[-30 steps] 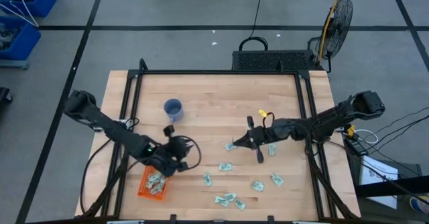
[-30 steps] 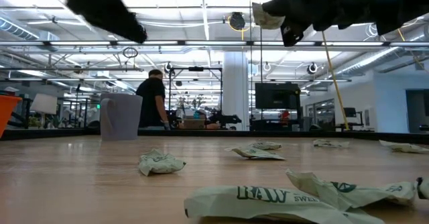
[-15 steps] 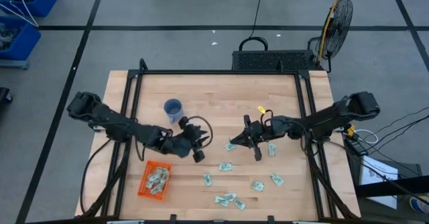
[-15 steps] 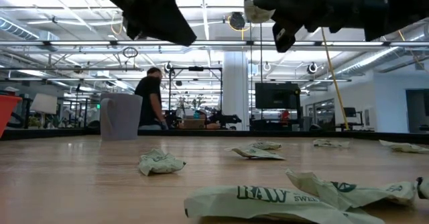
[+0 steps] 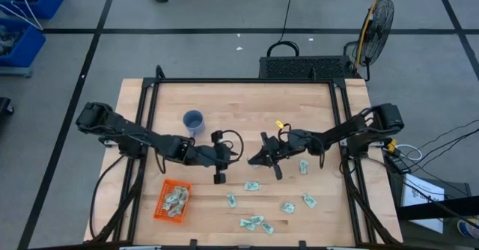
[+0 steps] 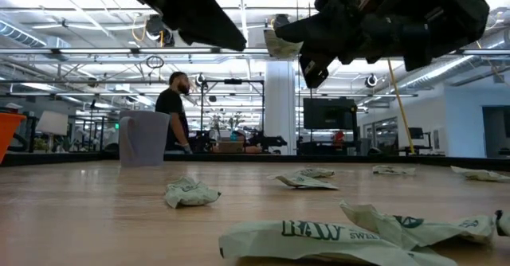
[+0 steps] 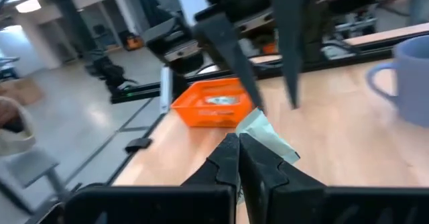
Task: Pick and place Stevia / Truvia into bins
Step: Put the stevia packet into the orange bin
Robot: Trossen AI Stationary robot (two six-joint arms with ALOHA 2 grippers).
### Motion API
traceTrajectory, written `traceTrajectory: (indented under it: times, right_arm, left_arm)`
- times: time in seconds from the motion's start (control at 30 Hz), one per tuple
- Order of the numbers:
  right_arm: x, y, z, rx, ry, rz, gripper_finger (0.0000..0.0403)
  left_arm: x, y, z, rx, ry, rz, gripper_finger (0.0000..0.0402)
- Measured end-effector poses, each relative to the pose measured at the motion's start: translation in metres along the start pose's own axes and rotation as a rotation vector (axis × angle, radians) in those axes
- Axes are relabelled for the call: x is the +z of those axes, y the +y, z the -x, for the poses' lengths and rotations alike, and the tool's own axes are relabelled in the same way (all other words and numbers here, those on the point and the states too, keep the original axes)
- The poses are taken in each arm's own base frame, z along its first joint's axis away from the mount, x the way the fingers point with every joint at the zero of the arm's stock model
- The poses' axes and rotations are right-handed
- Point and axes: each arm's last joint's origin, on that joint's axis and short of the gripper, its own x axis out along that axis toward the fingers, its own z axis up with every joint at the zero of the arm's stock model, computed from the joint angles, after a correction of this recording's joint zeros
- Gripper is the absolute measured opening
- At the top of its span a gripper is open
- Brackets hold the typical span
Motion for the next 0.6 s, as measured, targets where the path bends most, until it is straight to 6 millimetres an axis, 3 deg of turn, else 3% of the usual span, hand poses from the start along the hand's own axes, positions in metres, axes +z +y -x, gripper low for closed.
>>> traceTrajectory:
  times: [0.37, 0.6]
  right_arm:
    - [0.001, -0.007, -0.012, 0.014, 0.012, -0.027, 0.0000]
    - [0.003, -0.012, -0.011, 0.000, 0.002, -0.053, 0.0000]
  left_arm:
    - [0.001, -0.003, -0.001, -0.023, -0.022, -0.182, 0.0102]
    - [0.001, -0.004, -0.001, -0.034, -0.018, -0.216, 0.0165]
